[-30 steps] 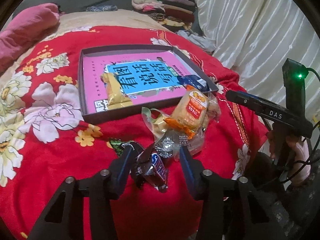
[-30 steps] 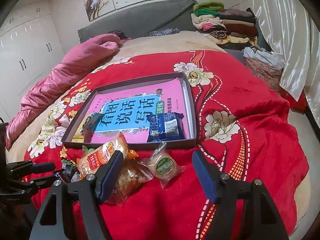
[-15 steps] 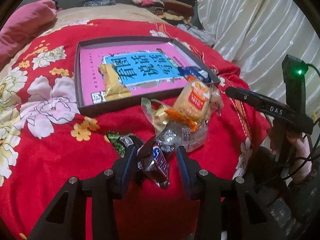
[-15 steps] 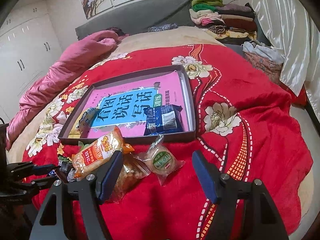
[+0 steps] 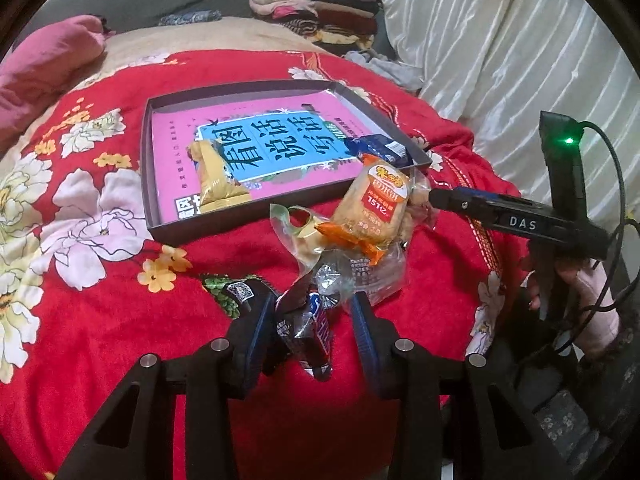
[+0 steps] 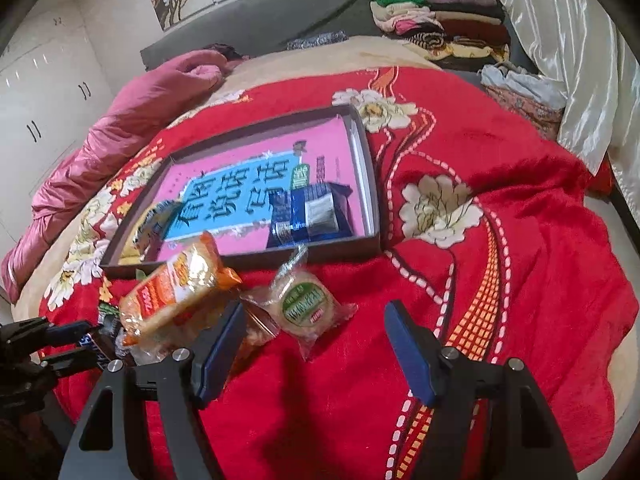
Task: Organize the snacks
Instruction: 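Move the left tool to the dark chocolate bar while the right tool approaches the clear-wrapped round cake, then close the left tool on the dark chocolate bar while the right tool grasps the round cake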
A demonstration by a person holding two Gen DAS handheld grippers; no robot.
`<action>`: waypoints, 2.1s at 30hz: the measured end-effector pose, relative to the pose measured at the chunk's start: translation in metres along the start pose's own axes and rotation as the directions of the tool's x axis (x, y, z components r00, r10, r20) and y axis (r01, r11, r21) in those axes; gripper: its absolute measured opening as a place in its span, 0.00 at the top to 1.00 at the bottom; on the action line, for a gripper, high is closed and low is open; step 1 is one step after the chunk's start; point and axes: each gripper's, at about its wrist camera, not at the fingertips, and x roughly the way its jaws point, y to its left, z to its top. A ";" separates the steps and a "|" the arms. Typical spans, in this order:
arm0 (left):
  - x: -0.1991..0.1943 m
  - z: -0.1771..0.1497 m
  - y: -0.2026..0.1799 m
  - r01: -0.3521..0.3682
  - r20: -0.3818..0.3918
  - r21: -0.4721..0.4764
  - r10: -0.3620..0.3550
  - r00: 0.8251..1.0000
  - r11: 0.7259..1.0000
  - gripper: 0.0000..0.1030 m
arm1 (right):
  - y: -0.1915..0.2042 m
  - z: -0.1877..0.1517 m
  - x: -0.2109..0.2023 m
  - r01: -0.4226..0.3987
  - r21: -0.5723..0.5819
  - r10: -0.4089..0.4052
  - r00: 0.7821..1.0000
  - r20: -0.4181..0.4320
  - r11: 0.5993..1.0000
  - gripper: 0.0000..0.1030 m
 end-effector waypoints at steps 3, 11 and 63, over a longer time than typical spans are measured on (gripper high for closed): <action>0.001 -0.001 -0.001 0.001 -0.005 0.002 -0.001 1.000 1.000 0.61 | -0.001 -0.001 0.006 -0.005 0.001 0.005 1.000 -0.010 1.000 0.31; 0.011 -0.003 -0.003 0.011 -0.034 0.003 -0.011 0.999 1.000 0.61 | 0.004 0.004 0.019 -0.010 -0.055 0.009 1.000 -0.017 0.998 0.32; 0.000 0.004 0.016 0.070 0.021 -0.123 -0.068 0.997 0.990 0.84 | 0.013 0.008 -0.004 -0.063 -0.087 0.068 0.996 0.061 0.994 0.66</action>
